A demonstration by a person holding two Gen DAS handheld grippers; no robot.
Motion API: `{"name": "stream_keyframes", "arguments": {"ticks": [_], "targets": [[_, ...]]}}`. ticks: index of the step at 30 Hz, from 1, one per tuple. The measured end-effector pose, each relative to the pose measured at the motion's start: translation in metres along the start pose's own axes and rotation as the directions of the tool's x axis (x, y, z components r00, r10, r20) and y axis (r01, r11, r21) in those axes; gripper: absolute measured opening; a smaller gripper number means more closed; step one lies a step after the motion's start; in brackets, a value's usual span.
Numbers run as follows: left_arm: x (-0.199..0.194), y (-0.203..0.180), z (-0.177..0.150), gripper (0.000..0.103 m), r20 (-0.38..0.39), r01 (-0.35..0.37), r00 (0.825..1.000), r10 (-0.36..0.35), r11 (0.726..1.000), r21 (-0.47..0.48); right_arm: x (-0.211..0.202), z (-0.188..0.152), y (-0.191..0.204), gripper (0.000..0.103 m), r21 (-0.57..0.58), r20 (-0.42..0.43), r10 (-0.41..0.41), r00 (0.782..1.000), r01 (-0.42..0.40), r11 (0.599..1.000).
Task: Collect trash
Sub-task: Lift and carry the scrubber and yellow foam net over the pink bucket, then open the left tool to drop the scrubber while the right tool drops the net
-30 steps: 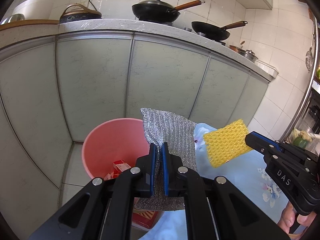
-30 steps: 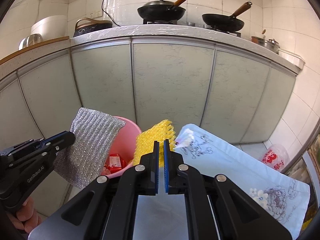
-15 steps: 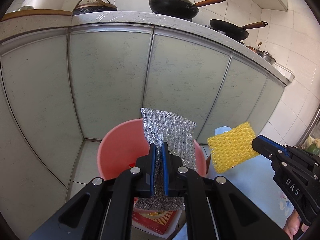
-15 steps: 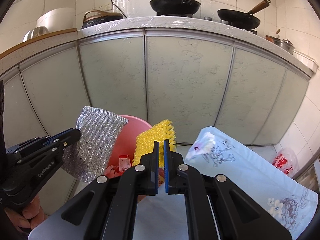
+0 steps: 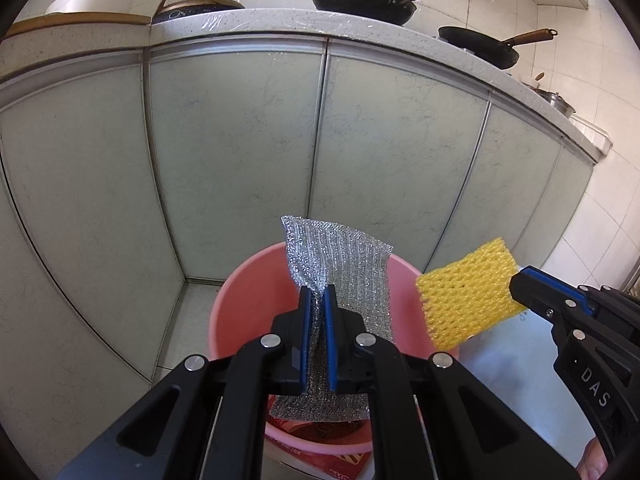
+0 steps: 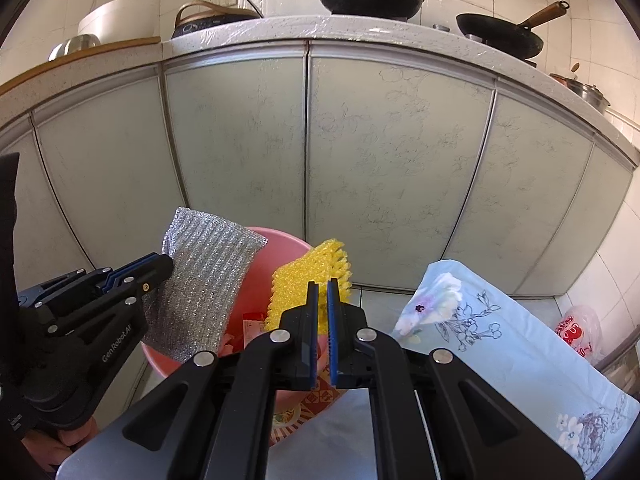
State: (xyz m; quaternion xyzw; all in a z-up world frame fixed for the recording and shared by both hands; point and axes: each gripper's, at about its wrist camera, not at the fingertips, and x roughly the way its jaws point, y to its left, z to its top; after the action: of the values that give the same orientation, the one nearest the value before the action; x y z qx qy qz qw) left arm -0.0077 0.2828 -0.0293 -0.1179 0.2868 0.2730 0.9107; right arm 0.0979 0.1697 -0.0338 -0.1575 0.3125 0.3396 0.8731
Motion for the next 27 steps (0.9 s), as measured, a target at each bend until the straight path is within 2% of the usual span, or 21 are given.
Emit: {"name": "stream_keyframes", "arguments": {"ticks": [11,27], "targets": [[0.037,0.012,-0.011,0.006,-0.067,-0.031,0.997,0.030,0.999,-0.009,0.037,-0.005,0.011,0.004,-0.049,-0.061,-0.005,0.998,0.002,0.999],[0.058,0.010,-0.020,0.007,-0.120,-0.048,0.992,0.045,0.999,-0.015,0.070,-0.015,0.034,0.004,-0.128,-0.136,-0.009,0.991,-0.009,0.992]]}}
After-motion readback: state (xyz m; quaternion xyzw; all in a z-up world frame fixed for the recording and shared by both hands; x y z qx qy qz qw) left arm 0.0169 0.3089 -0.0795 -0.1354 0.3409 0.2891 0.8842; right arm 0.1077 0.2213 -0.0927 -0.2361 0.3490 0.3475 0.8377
